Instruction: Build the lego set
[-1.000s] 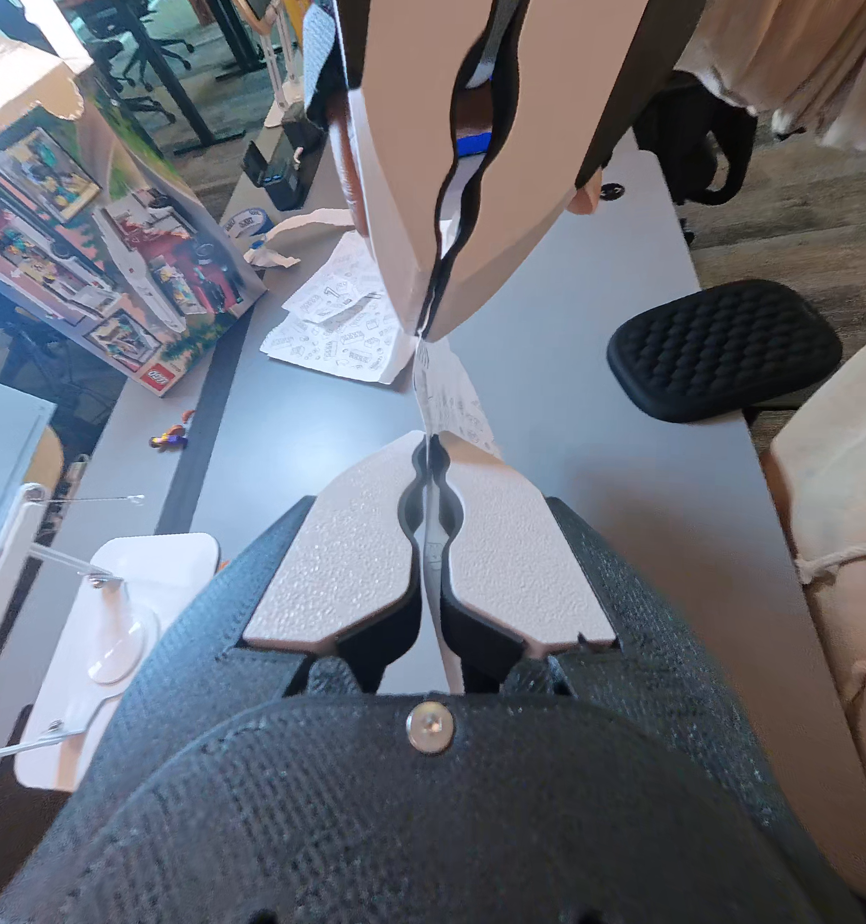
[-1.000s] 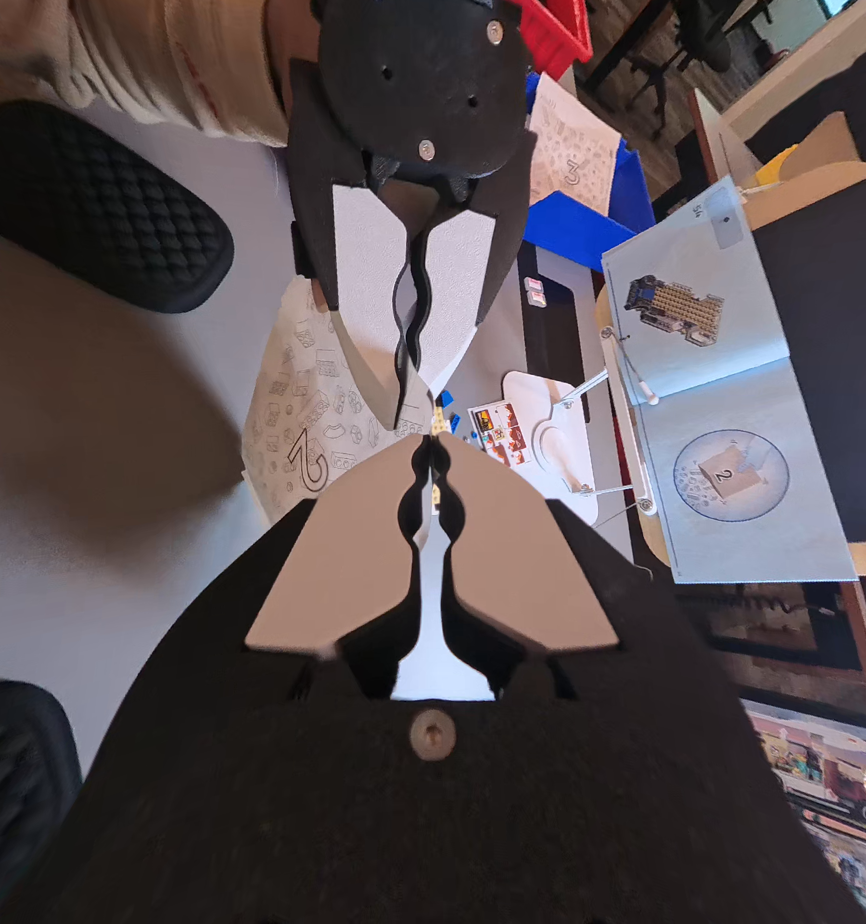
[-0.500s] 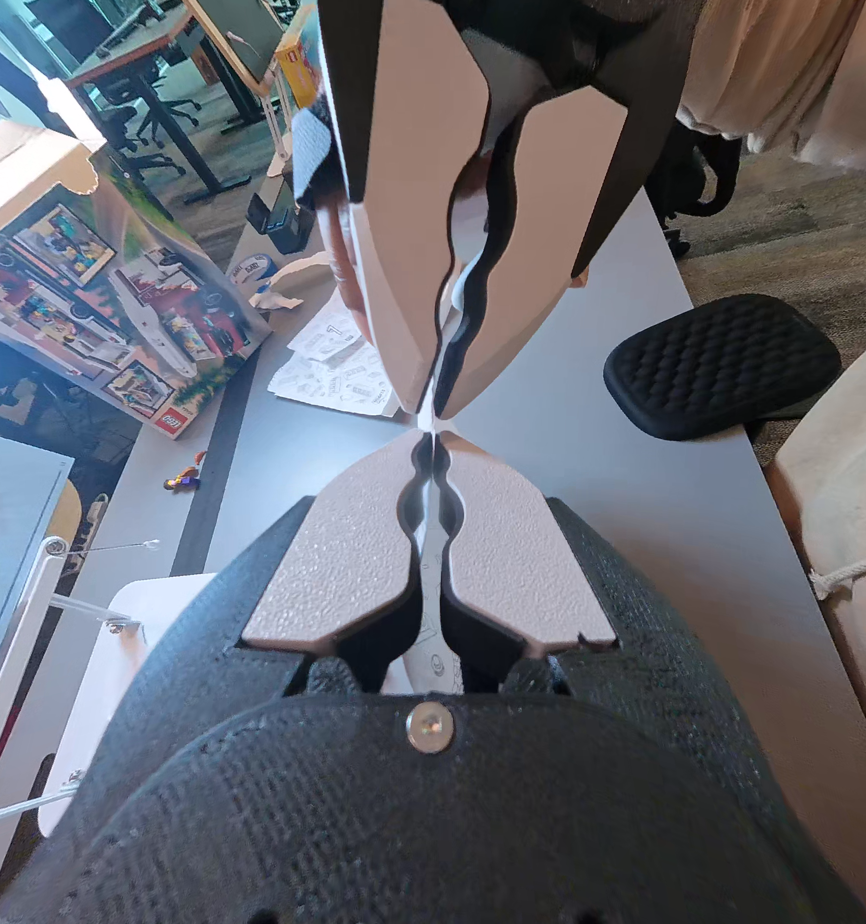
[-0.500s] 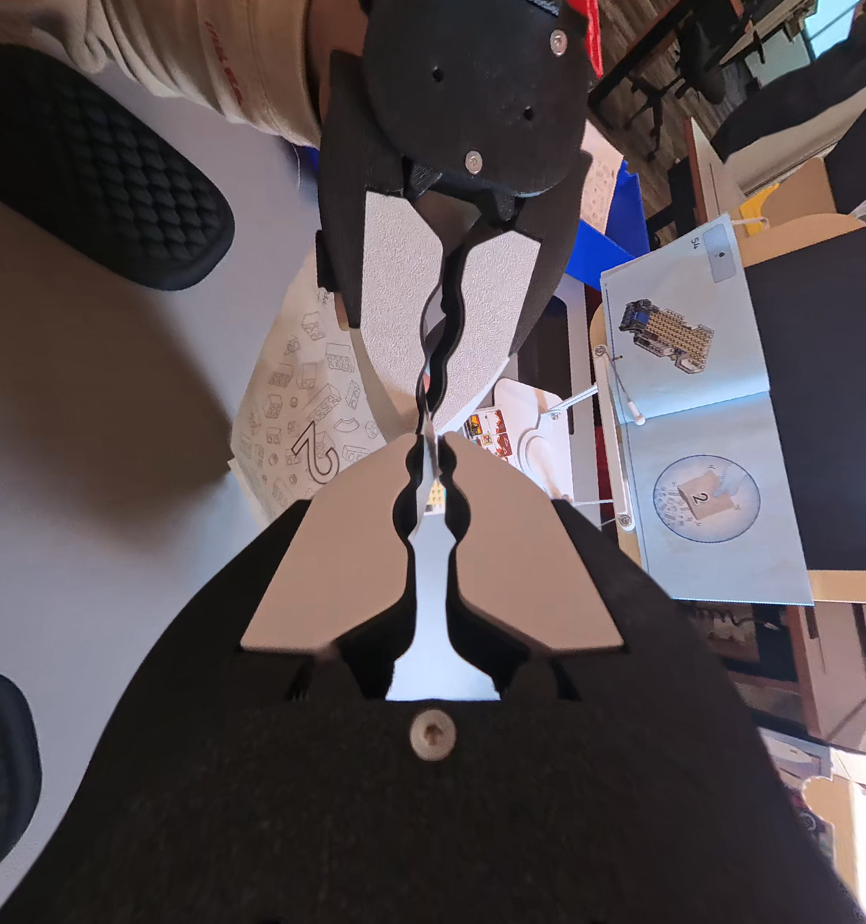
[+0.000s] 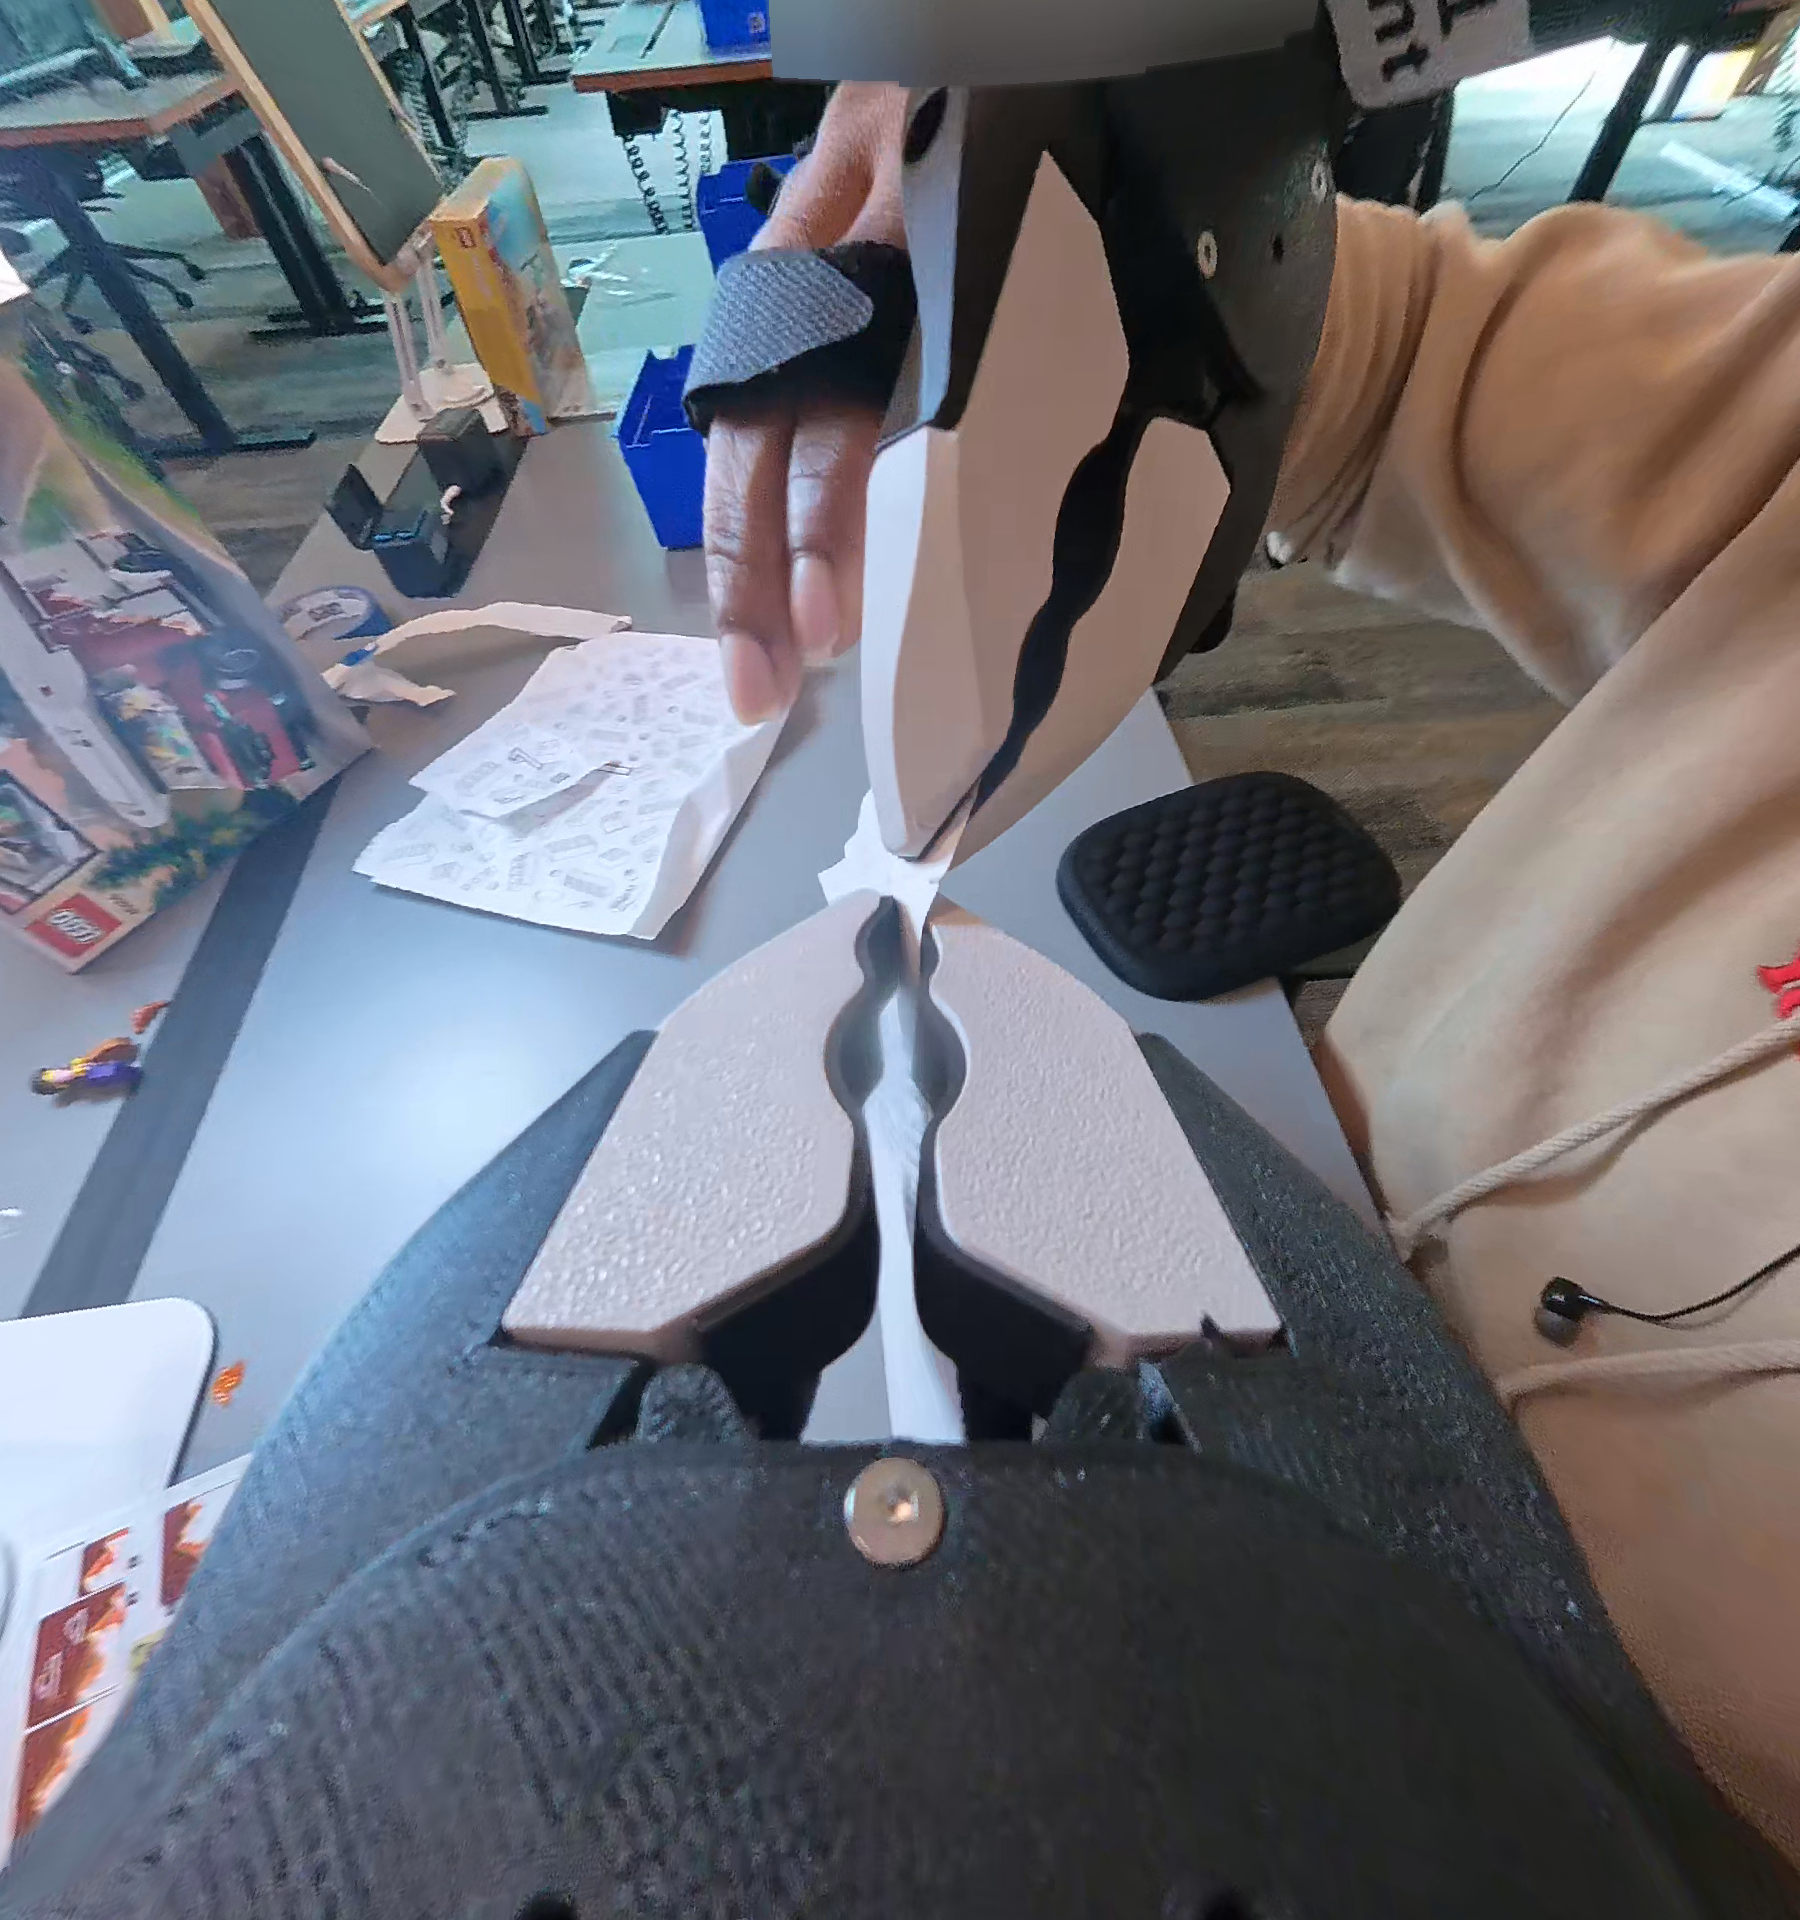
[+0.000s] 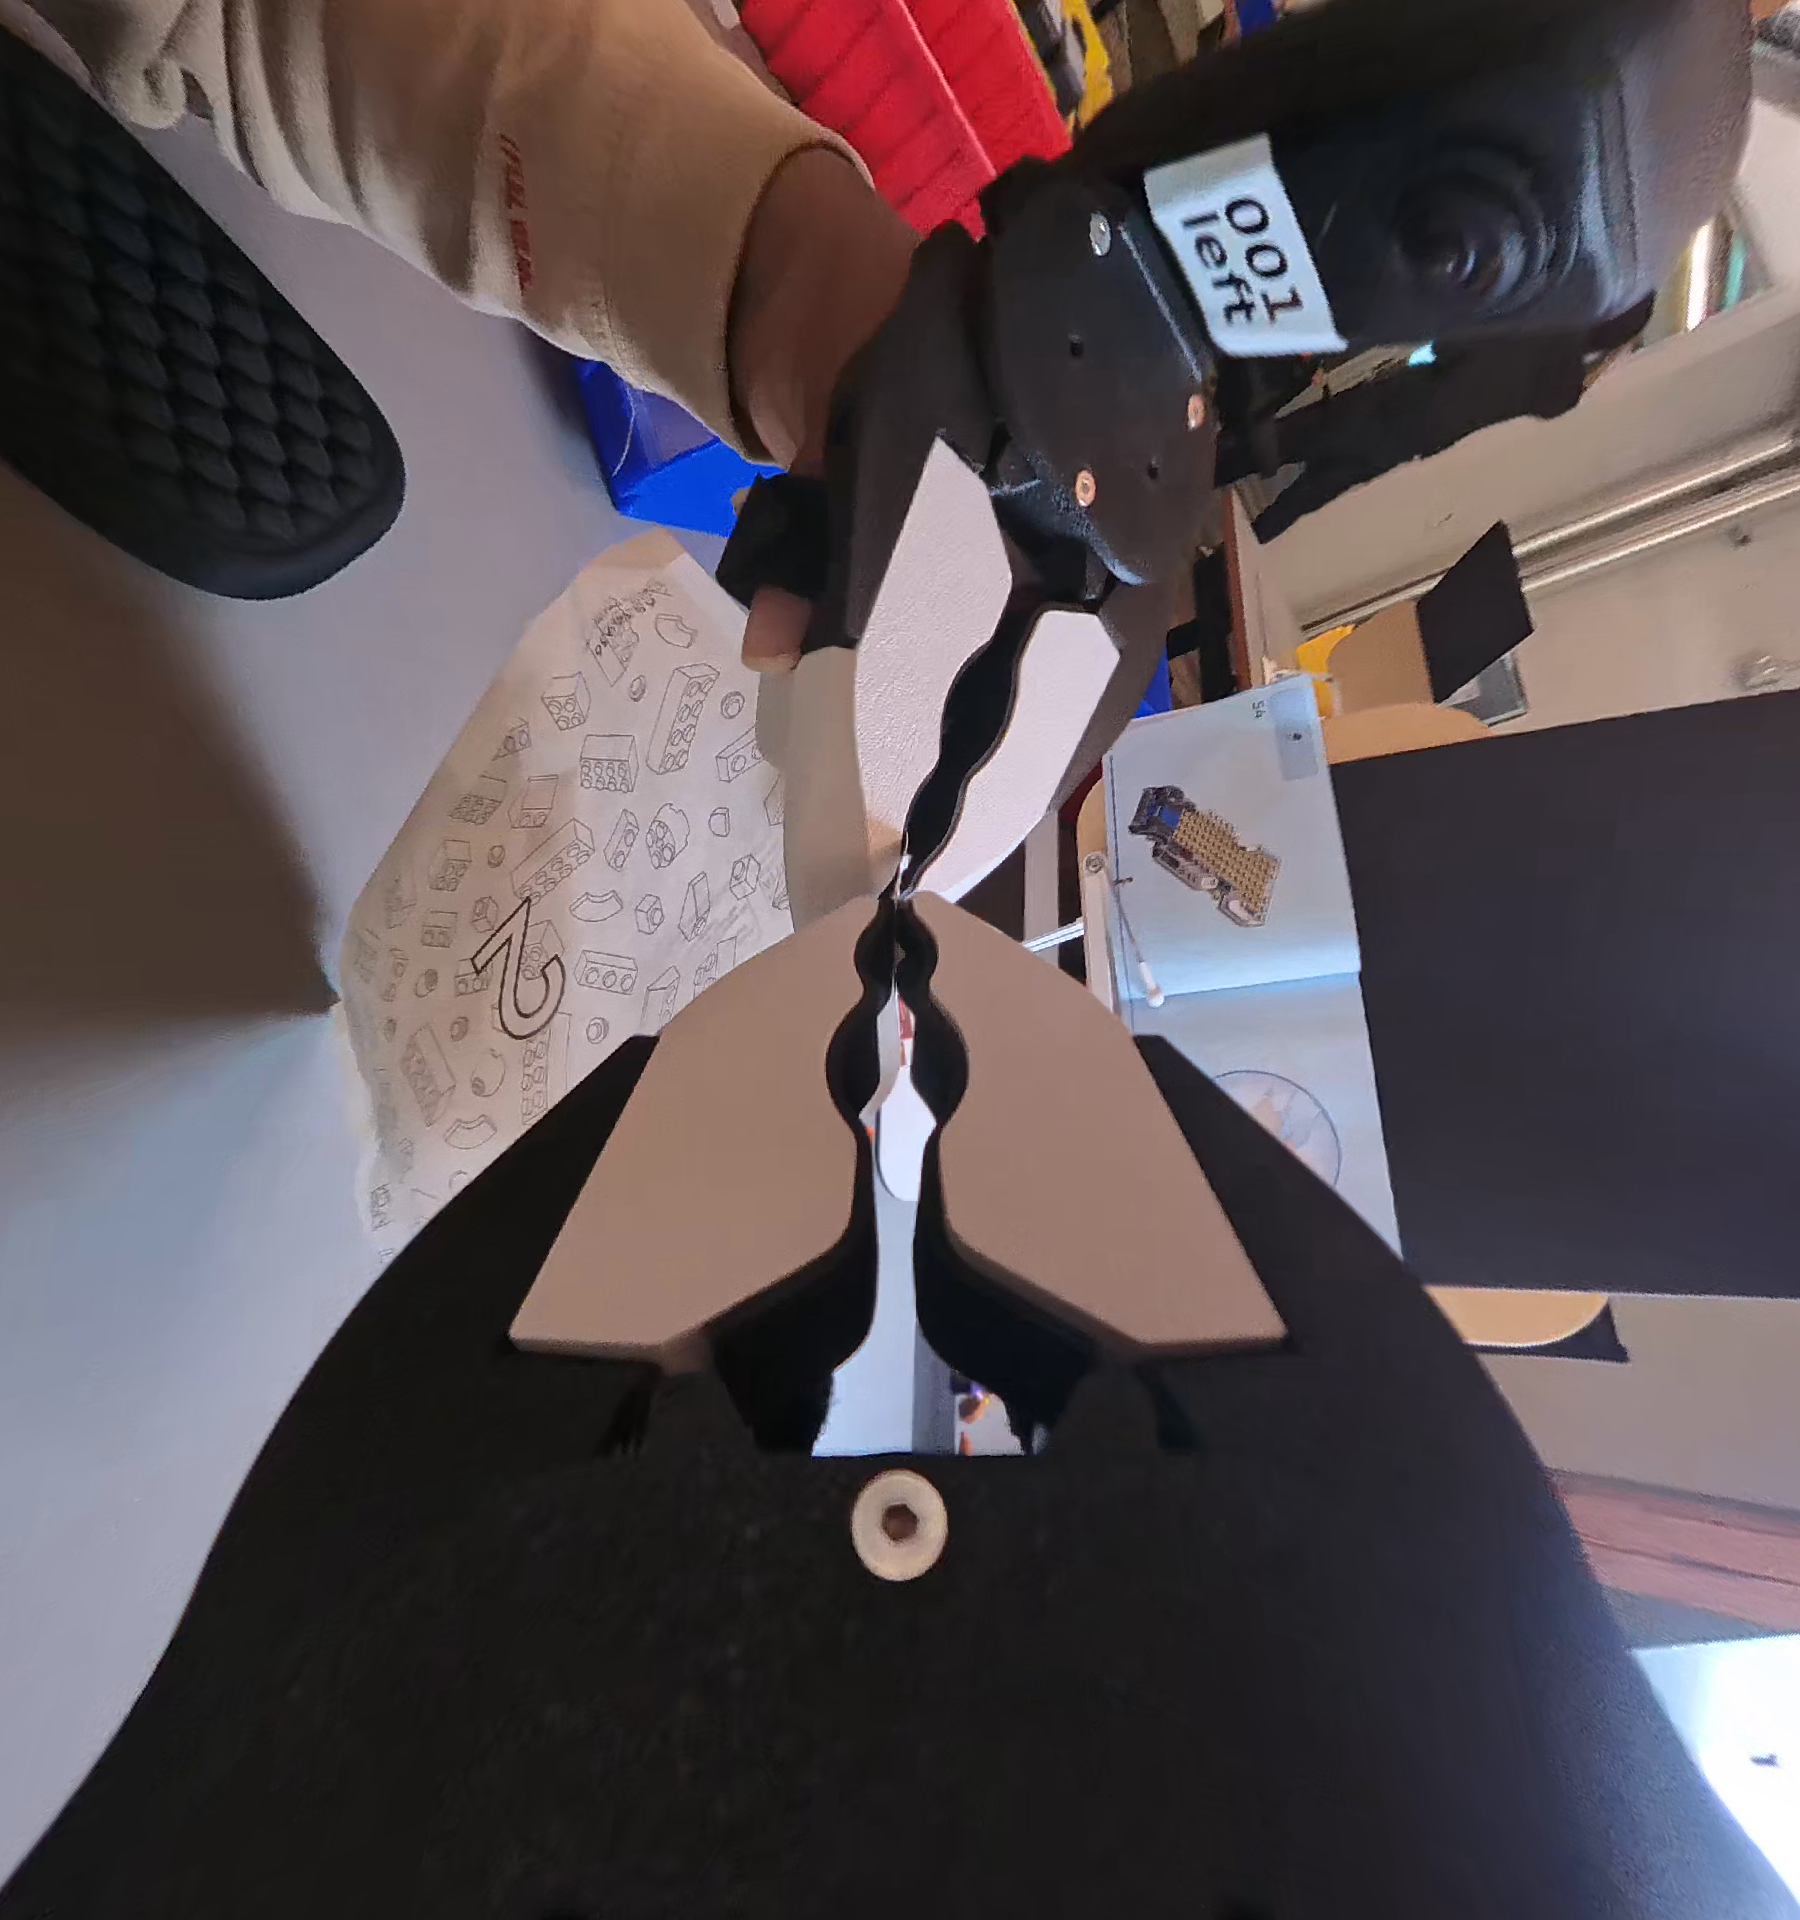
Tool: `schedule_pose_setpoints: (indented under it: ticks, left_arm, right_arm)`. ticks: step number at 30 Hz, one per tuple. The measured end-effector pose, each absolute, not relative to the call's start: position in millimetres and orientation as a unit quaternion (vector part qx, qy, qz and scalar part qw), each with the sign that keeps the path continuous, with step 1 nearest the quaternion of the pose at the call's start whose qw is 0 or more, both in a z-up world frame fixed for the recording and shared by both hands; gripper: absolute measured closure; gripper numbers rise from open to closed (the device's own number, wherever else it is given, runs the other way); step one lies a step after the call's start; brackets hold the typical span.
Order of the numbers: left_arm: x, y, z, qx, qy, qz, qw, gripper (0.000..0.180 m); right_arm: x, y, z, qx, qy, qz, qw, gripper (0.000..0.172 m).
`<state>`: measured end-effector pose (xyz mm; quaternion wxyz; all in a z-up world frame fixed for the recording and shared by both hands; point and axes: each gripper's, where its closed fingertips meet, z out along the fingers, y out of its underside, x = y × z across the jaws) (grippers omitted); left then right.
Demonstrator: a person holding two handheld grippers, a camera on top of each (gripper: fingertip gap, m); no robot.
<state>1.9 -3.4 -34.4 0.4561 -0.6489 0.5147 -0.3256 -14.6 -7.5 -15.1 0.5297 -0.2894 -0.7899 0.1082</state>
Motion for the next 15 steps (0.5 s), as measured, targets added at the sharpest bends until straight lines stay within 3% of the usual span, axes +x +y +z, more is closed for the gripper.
schedule_pose_setpoints:
  ticks: [15]
  left_arm:
    - [-5.8, -14.6, -37.9, -0.641, 0.495, -0.39, 0.439, 0.18]
  right_arm:
    - [-22.4, -17.9, -20.1, -0.245, -0.785, 0.102, 0.559, 0.171]
